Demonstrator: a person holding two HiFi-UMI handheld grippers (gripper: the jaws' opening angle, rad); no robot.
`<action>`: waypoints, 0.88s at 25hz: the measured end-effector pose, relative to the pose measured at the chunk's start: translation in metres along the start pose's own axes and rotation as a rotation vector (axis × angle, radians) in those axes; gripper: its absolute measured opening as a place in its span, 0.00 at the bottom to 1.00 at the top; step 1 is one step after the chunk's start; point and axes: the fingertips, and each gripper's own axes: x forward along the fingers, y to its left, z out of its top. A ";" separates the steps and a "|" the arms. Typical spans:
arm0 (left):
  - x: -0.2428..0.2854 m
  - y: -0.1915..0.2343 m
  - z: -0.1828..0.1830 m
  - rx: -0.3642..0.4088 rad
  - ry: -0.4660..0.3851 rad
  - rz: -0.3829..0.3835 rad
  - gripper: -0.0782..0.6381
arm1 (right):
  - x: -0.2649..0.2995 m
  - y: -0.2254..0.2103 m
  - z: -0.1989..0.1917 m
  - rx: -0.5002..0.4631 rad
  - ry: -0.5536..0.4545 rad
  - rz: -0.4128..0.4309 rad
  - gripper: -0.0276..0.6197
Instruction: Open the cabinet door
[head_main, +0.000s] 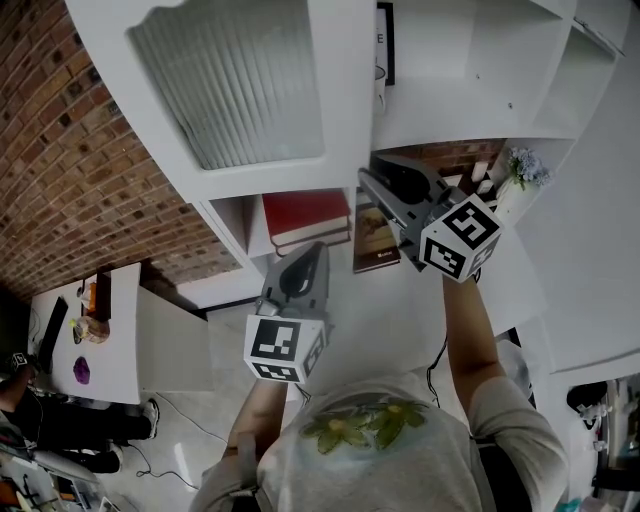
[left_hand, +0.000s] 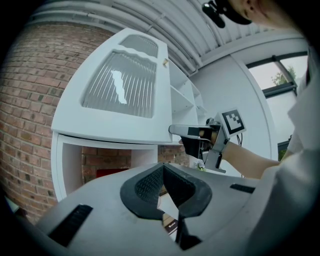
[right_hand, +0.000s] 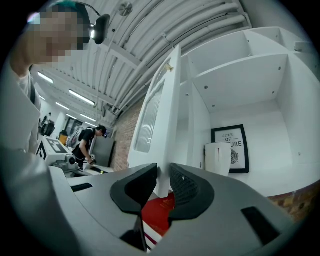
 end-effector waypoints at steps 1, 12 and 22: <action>-0.001 -0.001 0.000 0.000 0.000 0.000 0.12 | -0.001 0.001 0.000 0.001 0.000 -0.001 0.18; -0.010 -0.009 -0.001 -0.003 0.006 -0.008 0.12 | -0.008 0.011 0.003 0.010 0.002 -0.014 0.18; -0.020 -0.012 -0.003 -0.006 0.009 -0.001 0.12 | -0.014 0.020 0.006 0.008 0.008 -0.021 0.18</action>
